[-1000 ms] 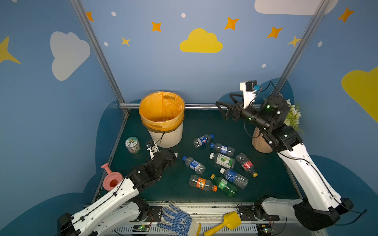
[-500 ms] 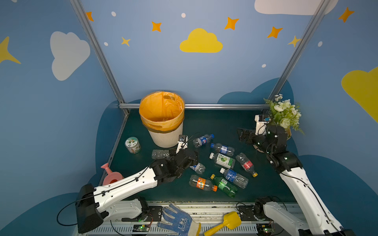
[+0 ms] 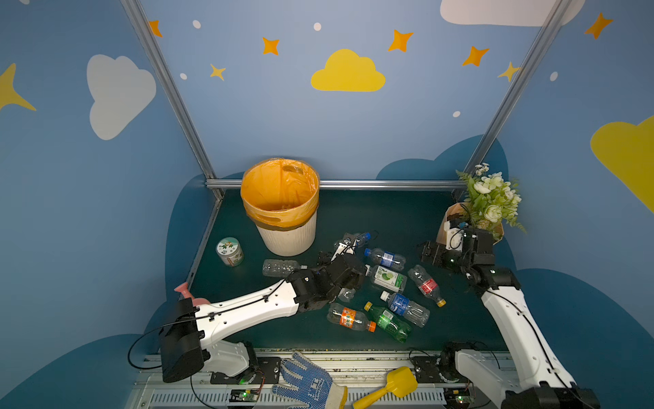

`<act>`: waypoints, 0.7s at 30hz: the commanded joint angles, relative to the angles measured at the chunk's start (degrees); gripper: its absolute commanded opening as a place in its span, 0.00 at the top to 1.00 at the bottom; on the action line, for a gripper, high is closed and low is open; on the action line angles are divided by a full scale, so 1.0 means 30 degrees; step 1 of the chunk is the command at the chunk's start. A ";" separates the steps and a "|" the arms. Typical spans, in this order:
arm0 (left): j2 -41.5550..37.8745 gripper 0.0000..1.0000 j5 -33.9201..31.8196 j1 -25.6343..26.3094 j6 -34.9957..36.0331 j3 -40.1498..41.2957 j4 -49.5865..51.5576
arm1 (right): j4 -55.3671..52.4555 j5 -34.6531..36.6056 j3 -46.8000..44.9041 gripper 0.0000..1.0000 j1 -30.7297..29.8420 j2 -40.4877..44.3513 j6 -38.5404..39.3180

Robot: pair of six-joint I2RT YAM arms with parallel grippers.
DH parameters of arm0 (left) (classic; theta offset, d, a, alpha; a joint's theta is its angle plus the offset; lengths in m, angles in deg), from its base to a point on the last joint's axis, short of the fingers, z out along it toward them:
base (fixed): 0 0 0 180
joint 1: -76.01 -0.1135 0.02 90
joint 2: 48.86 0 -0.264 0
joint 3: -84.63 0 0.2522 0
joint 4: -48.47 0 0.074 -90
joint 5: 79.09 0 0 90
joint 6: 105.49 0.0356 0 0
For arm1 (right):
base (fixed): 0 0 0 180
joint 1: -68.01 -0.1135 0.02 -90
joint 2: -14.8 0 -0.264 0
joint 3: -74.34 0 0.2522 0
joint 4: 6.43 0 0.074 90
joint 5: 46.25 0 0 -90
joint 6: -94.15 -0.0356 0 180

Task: Throw the plastic bottles in the bin
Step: Pick up the plastic bottle from the center of the table.

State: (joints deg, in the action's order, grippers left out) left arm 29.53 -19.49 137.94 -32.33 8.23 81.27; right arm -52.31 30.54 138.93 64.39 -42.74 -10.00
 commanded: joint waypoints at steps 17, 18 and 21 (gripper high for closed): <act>-0.3406 0.00 0.1492 -0.2805 -0.2003 0.3096 -0.1000 | -0.6191 0.2207 0.3521 0.18 -0.6221 -0.6106 0.7609; -0.3640 0.00 0.1445 -0.2881 -0.2059 0.3228 -0.0831 | -0.6374 0.2167 0.3709 0.20 -0.6433 -0.6535 0.7984; -0.4239 0.00 0.1232 -0.3151 -0.2266 0.3594 -0.0379 | -0.6905 0.2362 0.4207 0.22 -0.7053 -0.7761 0.8669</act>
State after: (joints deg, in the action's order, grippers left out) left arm 18.27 -16.14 129.16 -37.58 18.24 79.59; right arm -69.09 36.68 149.62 44.63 -64.03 11.79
